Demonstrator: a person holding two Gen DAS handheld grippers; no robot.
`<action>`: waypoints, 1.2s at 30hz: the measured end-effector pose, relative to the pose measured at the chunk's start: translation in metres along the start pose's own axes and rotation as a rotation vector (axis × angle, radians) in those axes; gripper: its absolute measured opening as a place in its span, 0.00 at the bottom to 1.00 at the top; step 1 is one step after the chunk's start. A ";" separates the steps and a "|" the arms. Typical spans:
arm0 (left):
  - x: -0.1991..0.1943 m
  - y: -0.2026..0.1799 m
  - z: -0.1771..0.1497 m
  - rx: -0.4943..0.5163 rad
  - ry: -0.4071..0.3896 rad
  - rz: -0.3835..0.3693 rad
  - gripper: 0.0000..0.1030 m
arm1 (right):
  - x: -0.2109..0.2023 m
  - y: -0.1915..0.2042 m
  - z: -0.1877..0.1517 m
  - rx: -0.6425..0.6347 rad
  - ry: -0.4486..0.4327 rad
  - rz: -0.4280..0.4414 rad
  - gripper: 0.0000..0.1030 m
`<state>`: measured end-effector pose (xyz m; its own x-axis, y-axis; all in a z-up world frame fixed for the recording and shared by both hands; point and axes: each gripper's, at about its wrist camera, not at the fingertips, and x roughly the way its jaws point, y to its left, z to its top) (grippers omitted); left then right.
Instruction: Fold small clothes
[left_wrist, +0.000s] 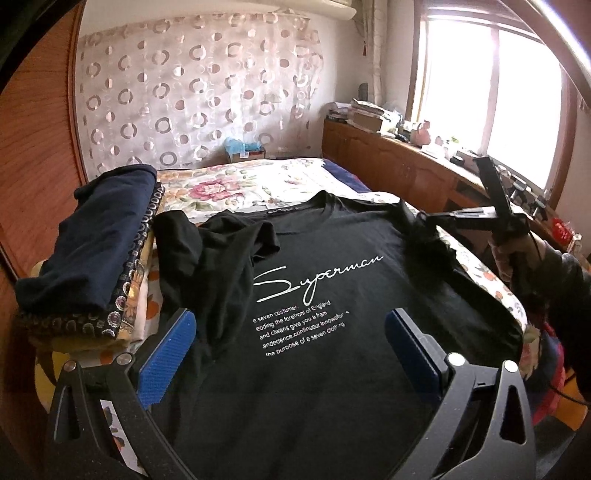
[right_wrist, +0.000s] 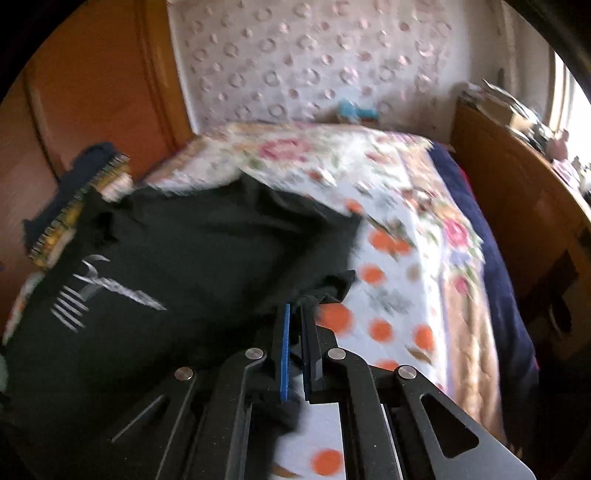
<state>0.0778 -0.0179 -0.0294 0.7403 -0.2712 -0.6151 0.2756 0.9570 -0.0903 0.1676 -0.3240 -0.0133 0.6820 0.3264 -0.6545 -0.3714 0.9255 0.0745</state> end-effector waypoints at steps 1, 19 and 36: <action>0.000 0.000 -0.001 -0.003 0.001 -0.002 0.99 | -0.001 0.009 0.006 -0.016 -0.017 0.012 0.05; 0.001 0.007 -0.006 -0.022 0.011 0.014 1.00 | 0.000 0.044 -0.003 -0.083 -0.014 0.004 0.51; 0.005 0.001 -0.009 -0.021 0.025 -0.001 0.99 | 0.023 0.063 -0.073 -0.257 0.147 -0.102 0.14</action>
<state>0.0764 -0.0169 -0.0396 0.7245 -0.2699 -0.6343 0.2634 0.9587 -0.1071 0.1140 -0.2723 -0.0784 0.6324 0.1856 -0.7521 -0.4659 0.8668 -0.1779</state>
